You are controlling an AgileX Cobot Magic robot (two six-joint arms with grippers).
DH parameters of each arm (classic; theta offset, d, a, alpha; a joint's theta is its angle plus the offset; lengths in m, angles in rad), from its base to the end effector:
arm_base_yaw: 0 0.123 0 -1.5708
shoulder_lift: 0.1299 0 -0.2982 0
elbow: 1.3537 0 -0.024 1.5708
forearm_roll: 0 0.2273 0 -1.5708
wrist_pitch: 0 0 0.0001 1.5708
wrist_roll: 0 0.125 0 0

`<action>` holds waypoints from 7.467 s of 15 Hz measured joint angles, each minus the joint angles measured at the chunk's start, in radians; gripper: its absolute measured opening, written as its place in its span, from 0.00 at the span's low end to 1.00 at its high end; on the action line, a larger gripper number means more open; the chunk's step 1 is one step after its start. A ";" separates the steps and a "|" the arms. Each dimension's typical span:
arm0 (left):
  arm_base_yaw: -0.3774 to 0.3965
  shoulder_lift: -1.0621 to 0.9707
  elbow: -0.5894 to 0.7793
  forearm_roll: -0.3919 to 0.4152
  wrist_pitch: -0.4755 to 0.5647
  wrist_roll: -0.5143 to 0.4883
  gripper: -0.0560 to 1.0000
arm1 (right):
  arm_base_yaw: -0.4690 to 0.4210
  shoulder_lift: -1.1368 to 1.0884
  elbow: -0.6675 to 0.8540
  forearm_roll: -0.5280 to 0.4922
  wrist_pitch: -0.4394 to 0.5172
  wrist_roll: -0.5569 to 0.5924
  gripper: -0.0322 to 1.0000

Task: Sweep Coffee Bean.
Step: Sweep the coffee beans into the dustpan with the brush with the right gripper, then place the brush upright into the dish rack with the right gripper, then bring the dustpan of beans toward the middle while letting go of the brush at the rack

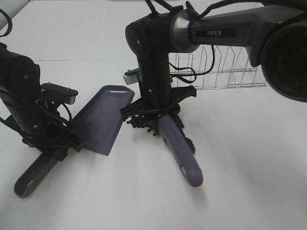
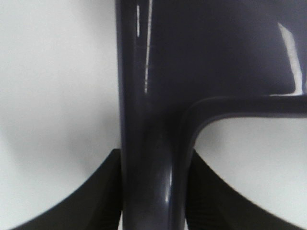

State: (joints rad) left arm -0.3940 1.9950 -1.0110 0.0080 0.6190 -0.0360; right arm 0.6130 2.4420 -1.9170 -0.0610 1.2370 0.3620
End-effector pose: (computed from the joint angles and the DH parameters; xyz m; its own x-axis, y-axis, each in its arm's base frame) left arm 0.2997 -0.1240 0.0891 -0.9329 0.3559 -0.0551 0.3563 0.9344 0.0030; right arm 0.3756 0.2554 0.0851 -0.9607 -0.2664 0.0781 -0.2729 0.9580 -0.0886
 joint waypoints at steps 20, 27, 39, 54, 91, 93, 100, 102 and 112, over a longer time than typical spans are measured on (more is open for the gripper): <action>0.000 0.003 0.000 0.002 0.008 -0.008 0.35 | -0.035 0.083 -0.393 0.299 -0.034 0.042 0.30; 0.000 0.003 0.000 0.002 0.008 -0.008 0.35 | -0.042 0.011 -0.465 0.155 -0.014 -0.048 0.30; 0.000 0.003 0.000 -0.008 0.014 0.004 0.35 | -0.042 -0.213 -0.261 0.140 -0.014 -0.164 0.30; 0.000 0.003 0.000 -0.054 0.051 0.018 0.35 | -0.457 -0.568 0.619 0.053 -0.061 -0.274 0.30; 0.000 0.003 0.000 -0.068 0.075 0.012 0.35 | -0.539 0.084 -0.314 0.136 -0.001 -0.300 0.30; 0.000 0.003 0.000 -0.068 0.075 0.011 0.35 | -0.539 0.084 -0.314 0.136 -0.001 -0.300 0.30; 0.000 0.003 0.000 -0.068 0.078 0.011 0.35 | -0.539 0.068 -0.314 0.162 -0.006 -0.299 0.55; 0.000 0.003 0.000 -0.068 0.080 0.007 0.35 | -0.539 0.035 -0.314 0.162 -0.007 -0.299 0.56; 0.000 0.003 0.000 -0.069 0.087 -0.131 0.35 | -0.539 -0.333 -0.042 0.266 -0.017 -0.320 0.56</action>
State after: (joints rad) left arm -0.3940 1.9980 -1.0110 -0.0610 0.7060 -0.1670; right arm 0.0740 2.1090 -1.9590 0.2050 1.2200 0.0420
